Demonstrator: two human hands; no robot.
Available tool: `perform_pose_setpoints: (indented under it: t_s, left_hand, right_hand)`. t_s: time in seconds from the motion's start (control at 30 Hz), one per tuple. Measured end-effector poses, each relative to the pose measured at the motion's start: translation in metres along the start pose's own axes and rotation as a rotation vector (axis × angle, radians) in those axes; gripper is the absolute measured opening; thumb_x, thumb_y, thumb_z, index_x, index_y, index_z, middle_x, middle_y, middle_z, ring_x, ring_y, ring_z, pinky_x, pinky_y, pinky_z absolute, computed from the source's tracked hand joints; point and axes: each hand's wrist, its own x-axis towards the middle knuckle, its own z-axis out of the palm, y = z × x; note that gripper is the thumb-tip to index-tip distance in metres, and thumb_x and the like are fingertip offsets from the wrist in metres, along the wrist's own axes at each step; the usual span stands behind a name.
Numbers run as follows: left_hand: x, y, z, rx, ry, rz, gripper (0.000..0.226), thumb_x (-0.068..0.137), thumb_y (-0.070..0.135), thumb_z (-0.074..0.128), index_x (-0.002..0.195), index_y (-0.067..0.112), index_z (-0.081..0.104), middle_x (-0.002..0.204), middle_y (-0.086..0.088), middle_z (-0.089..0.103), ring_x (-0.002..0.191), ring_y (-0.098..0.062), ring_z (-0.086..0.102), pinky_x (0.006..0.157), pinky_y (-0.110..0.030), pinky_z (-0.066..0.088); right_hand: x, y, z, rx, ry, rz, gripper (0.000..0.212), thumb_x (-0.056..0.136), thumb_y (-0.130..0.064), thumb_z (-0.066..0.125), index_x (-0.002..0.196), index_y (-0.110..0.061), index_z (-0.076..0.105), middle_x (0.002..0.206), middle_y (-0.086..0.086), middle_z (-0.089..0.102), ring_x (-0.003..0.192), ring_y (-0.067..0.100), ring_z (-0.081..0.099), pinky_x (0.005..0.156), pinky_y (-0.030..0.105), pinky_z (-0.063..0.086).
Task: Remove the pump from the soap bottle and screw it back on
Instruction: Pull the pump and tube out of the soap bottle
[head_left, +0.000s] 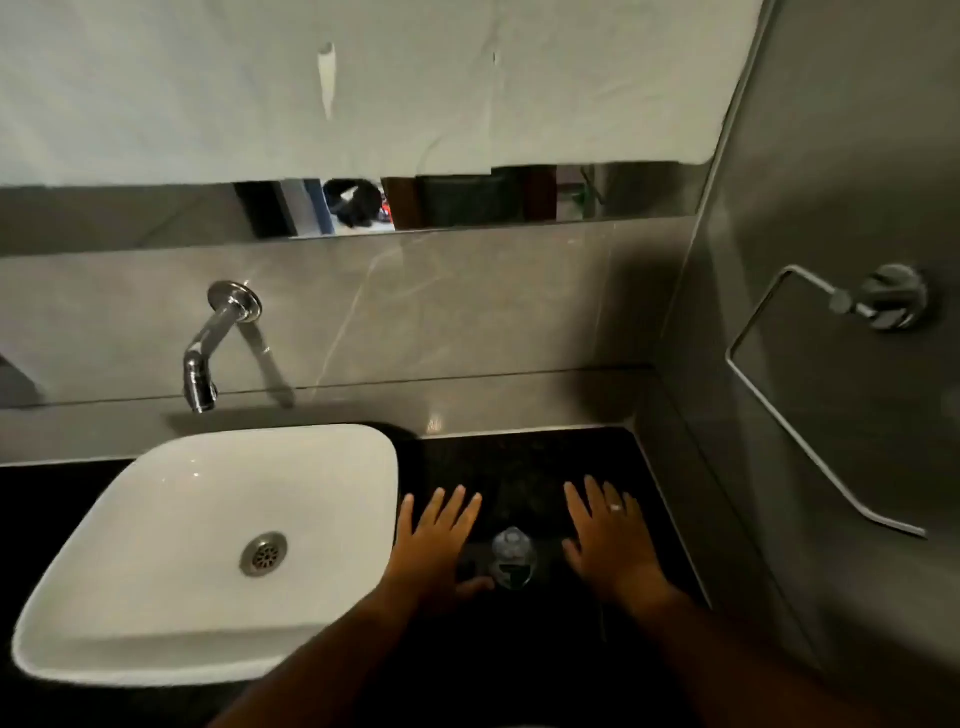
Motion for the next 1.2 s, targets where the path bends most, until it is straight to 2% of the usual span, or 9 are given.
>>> perform_pose_setpoints:
  t_s: [0.03, 0.07, 0.13, 0.2, 0.4, 0.77, 1.0, 1.1, 1.2]
  left_hand:
    - [-0.004, 0.002, -0.001, -0.032, 0.032, -0.009, 0.11, 0.061, 0.089, 0.04, 0.15, 0.027, 0.019, 0.154, -0.004, 0.033, 0.139, -0.032, 0.033, 0.109, -0.064, 0.013]
    - [-0.008, 0.014, 0.033, -0.12, -0.199, -0.058, 0.108, 0.062, 0.091, 0.038, 0.149, 0.03, 0.021, 0.155, -0.002, 0.032, 0.14, -0.032, 0.031, 0.109, -0.064, 0.012]
    - [-0.031, 0.037, 0.072, -0.229, -0.335, -0.077, 0.102, 0.063, 0.092, 0.033, 0.149, 0.041, 0.012, 0.16, 0.003, 0.017, 0.146, -0.028, 0.011, 0.111, -0.061, -0.005]
    - [-0.03, 0.042, 0.071, -0.315, -0.338, -0.163, 0.094, 0.065, 0.089, 0.037, 0.146, 0.049, 0.01, 0.161, 0.006, 0.008, 0.147, -0.026, 0.0, 0.111, -0.058, -0.012]
    - [0.007, 0.042, 0.054, -0.451, -0.283, -0.222, 0.072, 0.075, 0.073, 0.053, 0.139, 0.046, 0.034, 0.16, 0.005, 0.014, 0.147, -0.026, 0.001, 0.111, -0.057, -0.012]
    - [0.02, 0.029, 0.081, -0.555, -0.295, -0.27, 0.074, 0.068, 0.088, 0.038, 0.128, 0.046, 0.043, 0.155, 0.009, 0.027, 0.146, -0.02, 0.0, 0.104, -0.053, -0.025]
    - [0.015, 0.033, 0.084, -0.724, -0.301, -0.415, 0.065, 0.061, 0.089, 0.048, 0.12, 0.061, 0.044, 0.154, 0.012, 0.028, 0.146, -0.019, 0.002, 0.105, -0.056, -0.023]
    - [0.014, 0.038, 0.082, -0.751, -0.301, -0.436, 0.061, 0.06, 0.086, 0.054, 0.116, 0.063, 0.045, 0.154, 0.013, 0.029, 0.146, -0.018, 0.003, 0.104, -0.057, -0.022]
    - [0.015, 0.042, 0.079, -0.733, -0.311, -0.432, 0.063, 0.061, 0.083, 0.056, 0.119, 0.058, 0.047, 0.154, 0.012, 0.028, 0.146, -0.018, 0.003, 0.104, -0.058, -0.023]
  right_hand:
    - [-0.005, 0.001, 0.002, 0.005, -0.042, 0.048, 0.078, 0.085, -0.052, 0.046, 0.149, -0.02, 0.015, 0.152, 0.017, 0.032, 0.133, 0.039, 0.035, 0.108, 0.053, 0.031]
    - [-0.01, 0.011, 0.041, 0.038, -0.193, 0.076, 0.077, 0.085, -0.053, 0.046, 0.148, -0.019, 0.018, 0.146, 0.015, 0.039, 0.126, 0.037, 0.042, 0.102, 0.049, 0.037]
    - [-0.033, 0.018, 0.085, 0.085, -0.335, 0.166, 0.075, 0.085, -0.056, 0.047, 0.146, -0.019, 0.024, 0.136, 0.012, 0.046, 0.119, 0.032, 0.048, 0.096, 0.045, 0.041]
    - [-0.039, 0.013, 0.089, 0.099, -0.368, 0.261, 0.072, 0.085, -0.056, 0.048, 0.143, -0.02, 0.028, 0.133, 0.011, 0.048, 0.118, 0.031, 0.049, 0.095, 0.043, 0.041]
    - [-0.025, 0.014, 0.089, 0.229, -0.354, 0.369, 0.054, 0.083, -0.052, 0.055, 0.124, -0.018, 0.044, 0.123, 0.011, 0.056, 0.115, 0.032, 0.054, 0.092, 0.043, 0.045]
    - [-0.012, 0.027, 0.097, 0.344, -0.386, 0.407, 0.038, 0.082, -0.045, 0.06, 0.107, -0.018, 0.052, 0.114, 0.009, 0.066, 0.108, 0.033, 0.061, 0.088, 0.042, 0.048]
    - [0.052, 0.009, 0.025, 1.049, 0.023, 0.403, 0.017, 0.079, -0.029, 0.074, 0.077, -0.016, 0.064, 0.072, 0.003, 0.066, 0.069, 0.019, 0.063, 0.06, 0.029, 0.05]
    - [0.081, -0.001, -0.017, 1.317, 0.222, 0.31, 0.016, 0.079, -0.023, 0.075, 0.074, -0.027, 0.06, 0.071, -0.01, 0.063, 0.059, -0.005, 0.059, 0.054, 0.009, 0.045]
    - [0.095, -0.01, -0.04, 1.354, 0.314, 0.26, 0.016, 0.076, -0.029, 0.076, 0.077, -0.03, 0.06, 0.077, -0.011, 0.067, 0.066, -0.003, 0.064, 0.058, 0.01, 0.05]
